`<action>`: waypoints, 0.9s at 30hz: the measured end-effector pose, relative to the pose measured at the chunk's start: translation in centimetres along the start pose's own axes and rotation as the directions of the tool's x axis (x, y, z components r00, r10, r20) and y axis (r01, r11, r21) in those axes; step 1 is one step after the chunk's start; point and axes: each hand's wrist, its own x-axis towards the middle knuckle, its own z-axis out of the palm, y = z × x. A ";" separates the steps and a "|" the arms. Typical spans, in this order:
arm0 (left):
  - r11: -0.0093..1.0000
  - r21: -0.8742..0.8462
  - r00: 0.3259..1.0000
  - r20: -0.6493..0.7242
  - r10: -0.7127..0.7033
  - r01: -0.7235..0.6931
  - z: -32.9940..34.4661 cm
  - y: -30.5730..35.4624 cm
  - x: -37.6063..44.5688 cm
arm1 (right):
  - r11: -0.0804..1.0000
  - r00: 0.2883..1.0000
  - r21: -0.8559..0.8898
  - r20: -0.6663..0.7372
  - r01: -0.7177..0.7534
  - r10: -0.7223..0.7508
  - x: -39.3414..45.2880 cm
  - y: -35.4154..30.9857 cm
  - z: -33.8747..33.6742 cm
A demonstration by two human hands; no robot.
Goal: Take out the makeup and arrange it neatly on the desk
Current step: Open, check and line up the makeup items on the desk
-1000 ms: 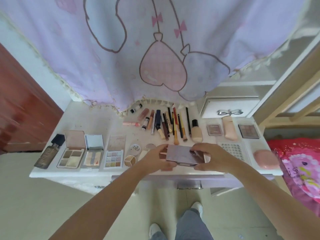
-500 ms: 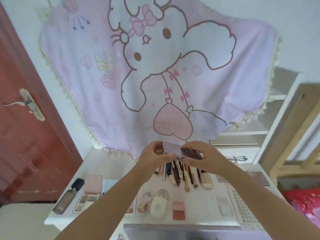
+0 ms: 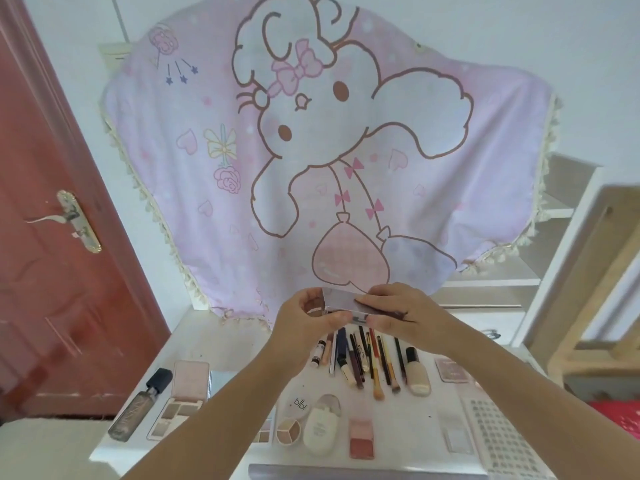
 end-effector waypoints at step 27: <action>0.916 -0.188 0.926 0.205 -0.317 0.355 0.4 -7.3 -1.8 | 0.534 0.670 0.667 -0.069 -0.520 0.739 -3.2 7.3 3.6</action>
